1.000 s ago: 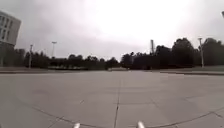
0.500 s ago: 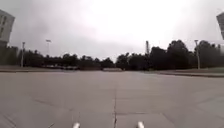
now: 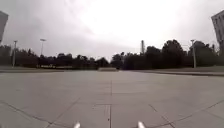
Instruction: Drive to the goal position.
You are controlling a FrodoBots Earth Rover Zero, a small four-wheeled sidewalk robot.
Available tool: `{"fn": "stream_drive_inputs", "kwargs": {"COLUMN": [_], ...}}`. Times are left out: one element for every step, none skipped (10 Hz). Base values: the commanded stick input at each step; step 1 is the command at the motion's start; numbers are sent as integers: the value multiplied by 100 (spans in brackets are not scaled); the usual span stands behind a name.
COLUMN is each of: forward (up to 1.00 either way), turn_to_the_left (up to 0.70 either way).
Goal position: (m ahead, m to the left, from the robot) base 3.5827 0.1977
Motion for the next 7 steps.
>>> {"fn": "stream_drive_inputs", "kwargs": {"forward": [85,85,85,85,85,85,85], "turn_to_the_left": [0,0,0,0,0,0,0]}}
